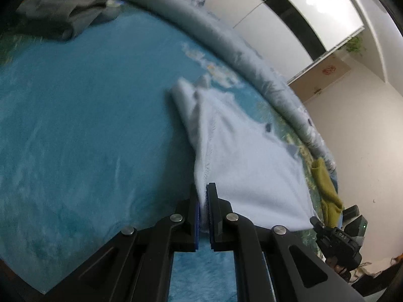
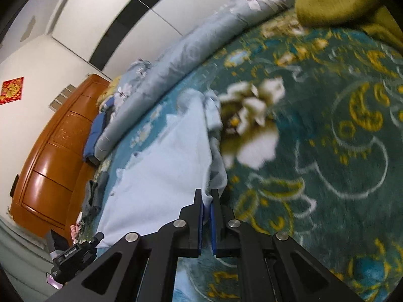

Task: Fold clothes

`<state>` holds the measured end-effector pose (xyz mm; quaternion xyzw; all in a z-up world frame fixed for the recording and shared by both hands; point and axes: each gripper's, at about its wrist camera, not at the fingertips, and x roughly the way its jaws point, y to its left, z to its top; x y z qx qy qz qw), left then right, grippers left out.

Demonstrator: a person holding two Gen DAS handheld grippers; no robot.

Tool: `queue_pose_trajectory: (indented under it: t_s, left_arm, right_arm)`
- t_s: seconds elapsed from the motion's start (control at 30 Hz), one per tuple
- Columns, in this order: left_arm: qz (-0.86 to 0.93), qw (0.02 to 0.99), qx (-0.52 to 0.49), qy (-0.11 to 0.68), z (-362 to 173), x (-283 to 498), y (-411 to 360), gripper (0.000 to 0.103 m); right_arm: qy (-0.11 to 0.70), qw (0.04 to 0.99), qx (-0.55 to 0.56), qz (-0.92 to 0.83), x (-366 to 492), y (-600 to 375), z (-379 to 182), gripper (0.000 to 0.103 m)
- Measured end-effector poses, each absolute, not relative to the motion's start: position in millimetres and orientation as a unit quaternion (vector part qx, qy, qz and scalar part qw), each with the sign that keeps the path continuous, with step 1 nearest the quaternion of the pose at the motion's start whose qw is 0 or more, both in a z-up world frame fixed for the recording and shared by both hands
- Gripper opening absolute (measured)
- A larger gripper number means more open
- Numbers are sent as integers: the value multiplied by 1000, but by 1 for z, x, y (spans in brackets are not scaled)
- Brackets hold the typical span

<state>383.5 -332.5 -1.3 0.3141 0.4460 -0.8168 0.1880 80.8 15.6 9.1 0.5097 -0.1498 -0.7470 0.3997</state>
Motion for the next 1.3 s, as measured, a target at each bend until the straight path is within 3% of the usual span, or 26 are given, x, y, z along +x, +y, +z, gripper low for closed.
queue_pose_trajectory:
  t_s: [0.33, 0.4, 0.47, 0.57, 0.73, 0.97, 1.3]
  left_arm:
    - [-823, 161, 311, 448, -4, 391, -331, 8]
    - [-828, 160, 317, 434, 2, 393, -333, 18]
    - [-835, 161, 316, 422, 11, 397, -335, 41]
    - [-850, 176, 308, 390, 27, 391, -346, 49]
    - [-869, 184, 343, 307, 48, 327, -373, 51]
    - [-860, 196, 397, 253, 25, 244, -410, 51]
    - [-862, 152, 395, 278, 8, 226, -429, 51]
  right_arm:
    - [-133, 403, 518, -743, 78, 15, 0, 10]
    - [-125, 400, 515, -748, 78, 17, 2, 12]
    - [-113, 390, 513, -756, 77, 21, 4, 32]
    - [-94, 384, 502, -769, 72, 28, 8, 37]
    - [-43, 386, 478, -788, 49, -1, 24, 37]
    - [1, 422, 457, -783, 2, -77, 37, 37]
    - [61, 446, 450, -771, -38, -140, 28, 37]
